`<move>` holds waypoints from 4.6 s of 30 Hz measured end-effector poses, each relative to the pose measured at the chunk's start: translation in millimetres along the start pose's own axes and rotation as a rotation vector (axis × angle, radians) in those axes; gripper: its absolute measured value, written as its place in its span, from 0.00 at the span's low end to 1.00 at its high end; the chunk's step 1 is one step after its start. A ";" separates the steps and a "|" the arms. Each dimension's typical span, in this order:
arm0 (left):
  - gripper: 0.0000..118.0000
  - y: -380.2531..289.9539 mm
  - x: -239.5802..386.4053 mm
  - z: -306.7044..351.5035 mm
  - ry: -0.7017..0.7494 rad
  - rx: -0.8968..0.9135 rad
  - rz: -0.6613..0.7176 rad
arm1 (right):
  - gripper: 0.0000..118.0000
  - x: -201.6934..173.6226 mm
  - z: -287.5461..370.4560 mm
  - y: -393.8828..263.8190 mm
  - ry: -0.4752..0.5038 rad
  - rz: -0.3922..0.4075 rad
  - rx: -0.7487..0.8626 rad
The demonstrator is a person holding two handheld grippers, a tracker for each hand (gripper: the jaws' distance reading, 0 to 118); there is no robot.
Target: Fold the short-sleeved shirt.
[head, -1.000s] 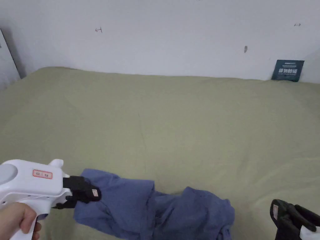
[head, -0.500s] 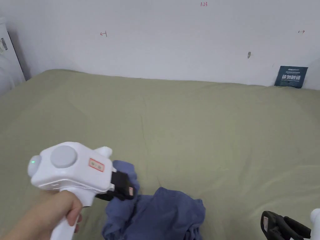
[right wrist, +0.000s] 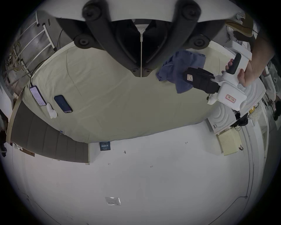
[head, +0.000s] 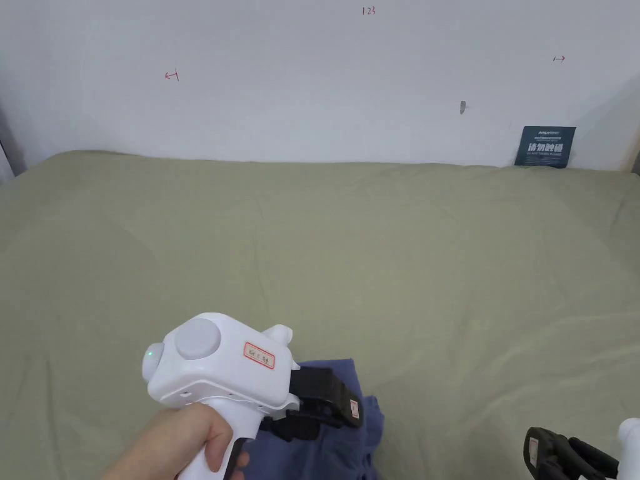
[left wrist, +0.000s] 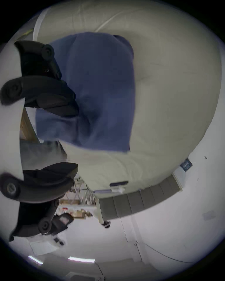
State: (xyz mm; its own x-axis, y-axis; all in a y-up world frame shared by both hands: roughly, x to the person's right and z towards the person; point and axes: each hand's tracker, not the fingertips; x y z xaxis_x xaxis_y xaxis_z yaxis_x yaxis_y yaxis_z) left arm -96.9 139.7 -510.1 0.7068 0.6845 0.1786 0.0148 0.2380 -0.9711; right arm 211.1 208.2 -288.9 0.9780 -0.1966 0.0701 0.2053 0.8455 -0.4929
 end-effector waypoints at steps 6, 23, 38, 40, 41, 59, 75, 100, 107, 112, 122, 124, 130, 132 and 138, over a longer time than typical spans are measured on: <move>0.58 -7.1 -39.0 44.0 -0.246 0.206 0.107 | 0.03 -2.5 -0.2 -0.7 0.013 0.004 -0.003; 0.00 -60.2 -59.1 -87.1 -0.256 0.185 0.261 | 0.03 -8.3 3.4 -2.3 0.030 0.003 0.021; 0.00 -38.3 -99.8 148.4 -0.085 0.493 0.056 | 0.02 -48.1 -193.0 -6.7 0.934 -0.277 -0.409; 0.00 -45.7 -123.3 150.3 -0.068 0.488 0.122 | 0.01 -59.0 -229.3 -25.9 0.991 -0.324 -0.501; 0.00 -48.9 -135.4 150.4 -0.069 0.474 0.159 | 0.01 -63.7 -248.2 -37.0 1.020 -0.352 -0.563; 0.66 -42.4 -175.2 64.2 -0.252 0.257 0.293 | 0.01 8.5 -290.1 -93.6 0.916 -0.525 -0.645; 0.19 -31.5 -189.1 -17.2 -0.327 0.127 0.367 | 0.01 5.9 -285.7 -92.1 0.898 -0.481 -0.625; 0.19 -28.7 -401.3 354.7 0.072 0.332 0.370 | 0.01 -99.4 -207.1 -59.5 0.920 -0.196 -0.495; 0.28 -24.4 -454.2 332.4 0.120 0.297 0.412 | 0.01 -113.3 -205.5 -68.4 0.857 -0.155 -0.563; 0.76 -20.8 -433.7 378.8 0.257 0.257 0.338 | 0.01 -113.9 -190.5 -52.2 0.839 -0.111 -0.543; 0.76 -53.0 -241.6 450.5 0.578 0.704 0.204 | 0.01 -72.6 -128.6 -8.9 0.834 -0.031 -0.342; 0.76 -46.4 -179.3 417.8 0.646 0.687 0.078 | 0.02 -58.7 -114.6 7.2 0.709 0.048 -0.268; 0.00 -58.0 -40.2 260.8 0.667 0.728 -0.282 | 0.02 -6.3 -98.0 59.1 0.417 0.107 -0.060; 0.00 -64.1 -6.8 224.3 0.584 0.772 -0.399 | 0.02 -0.2 -88.7 74.6 0.282 0.156 0.017; 0.00 -83.2 104.8 137.0 0.666 0.968 -0.471 | 0.02 -6.4 -42.9 92.9 -0.052 0.221 0.294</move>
State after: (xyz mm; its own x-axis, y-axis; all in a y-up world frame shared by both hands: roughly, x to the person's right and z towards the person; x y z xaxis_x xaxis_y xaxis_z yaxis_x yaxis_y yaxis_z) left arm -120.9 285.9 -388.9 0.9961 -0.0147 0.0870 0.0380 0.9613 -0.2729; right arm 222.3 266.7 -372.4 0.9990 0.0262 0.0373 -0.0169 0.9727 -0.2315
